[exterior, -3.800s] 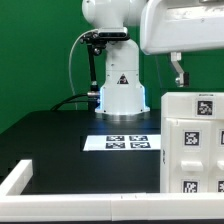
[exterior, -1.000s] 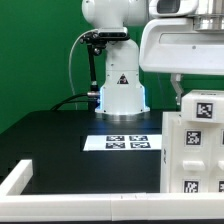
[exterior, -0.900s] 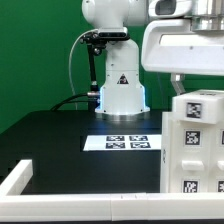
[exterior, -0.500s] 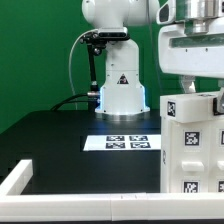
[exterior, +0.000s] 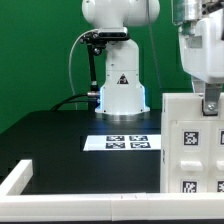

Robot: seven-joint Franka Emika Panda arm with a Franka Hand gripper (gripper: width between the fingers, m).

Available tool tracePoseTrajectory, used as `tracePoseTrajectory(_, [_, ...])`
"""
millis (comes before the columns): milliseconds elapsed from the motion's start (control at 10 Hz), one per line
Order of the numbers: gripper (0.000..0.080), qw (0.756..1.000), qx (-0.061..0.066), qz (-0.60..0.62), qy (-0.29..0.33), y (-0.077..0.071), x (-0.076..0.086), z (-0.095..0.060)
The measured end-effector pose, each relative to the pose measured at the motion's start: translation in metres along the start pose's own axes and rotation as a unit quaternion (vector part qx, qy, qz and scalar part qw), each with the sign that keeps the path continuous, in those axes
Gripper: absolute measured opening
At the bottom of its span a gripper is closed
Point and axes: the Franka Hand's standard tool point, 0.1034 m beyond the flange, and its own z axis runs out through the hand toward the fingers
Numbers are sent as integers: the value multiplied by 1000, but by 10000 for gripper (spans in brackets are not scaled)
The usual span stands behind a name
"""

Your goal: Assemble cabinet

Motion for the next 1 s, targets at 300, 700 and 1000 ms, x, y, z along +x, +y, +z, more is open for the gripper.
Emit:
tracePoseTrajectory(300, [633, 1000, 0, -8, 0, 0, 0, 1])
tracePoseTrajectory(700, [797, 998, 15, -59, -20, -3, -18, -48])
tracePoseTrajectory(1000, [797, 998, 15, -61, -20, -4, -21, -48])
